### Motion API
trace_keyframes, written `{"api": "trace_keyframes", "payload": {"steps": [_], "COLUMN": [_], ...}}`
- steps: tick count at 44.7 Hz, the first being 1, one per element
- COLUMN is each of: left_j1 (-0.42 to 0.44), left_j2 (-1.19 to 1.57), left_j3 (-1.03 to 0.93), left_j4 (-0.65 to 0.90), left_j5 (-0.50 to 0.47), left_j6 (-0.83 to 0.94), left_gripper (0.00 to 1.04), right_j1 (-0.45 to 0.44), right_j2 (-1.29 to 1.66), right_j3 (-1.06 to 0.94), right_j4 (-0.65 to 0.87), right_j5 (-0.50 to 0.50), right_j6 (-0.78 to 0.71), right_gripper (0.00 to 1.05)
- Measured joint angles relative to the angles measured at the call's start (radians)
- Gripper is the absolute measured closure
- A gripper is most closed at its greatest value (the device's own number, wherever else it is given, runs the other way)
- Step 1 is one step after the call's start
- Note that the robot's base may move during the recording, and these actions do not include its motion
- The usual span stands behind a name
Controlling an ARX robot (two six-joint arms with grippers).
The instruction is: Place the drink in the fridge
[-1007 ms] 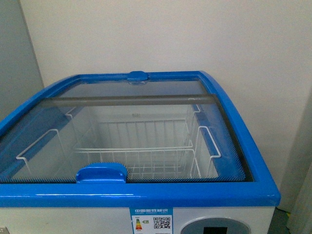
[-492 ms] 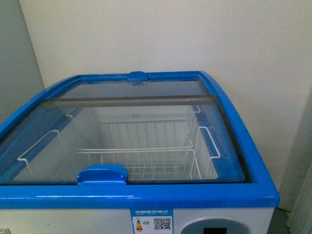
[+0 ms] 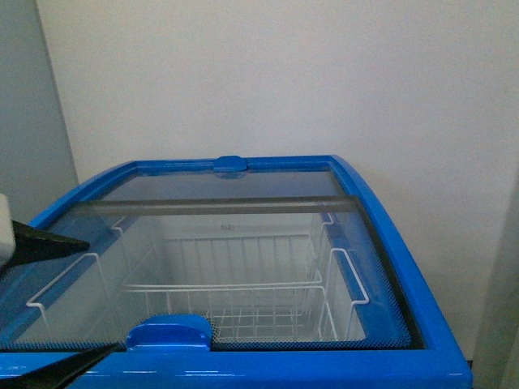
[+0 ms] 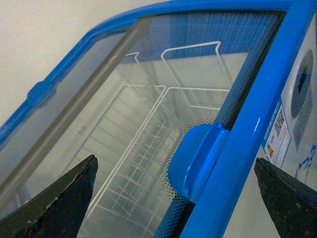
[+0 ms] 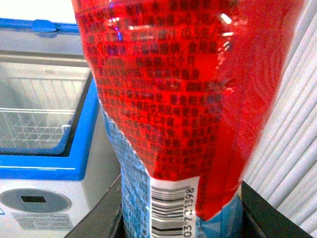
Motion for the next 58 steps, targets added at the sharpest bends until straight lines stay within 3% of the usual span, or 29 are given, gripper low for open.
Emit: {"api": "trace_keyframes", "payload": {"steps": [33,47,58], "left_j1": [-0.037,-0.045,-0.076], "left_j2": [0.281,0.397,0.531], "left_j3": [0.267,0.431,0.658], "left_j4": [-0.141,-0.198,-0.145], "left_j5": [-0.119,-0.116,-0.246], "left_j6": [0.208,0.217,0.183], "left_gripper": [0.08,0.08,0.08], "right_j1": [0.000,0.000,0.000], "right_j2": [0.000,0.000,0.000], "right_j3": [0.000,0.000,0.000], "right_j4": [0.000,0.000,0.000], "right_j5": [0.000,0.001,0.001], "right_j6": [0.000,0.000,0.000], "right_gripper": [0.66,0.66,0.66]}}
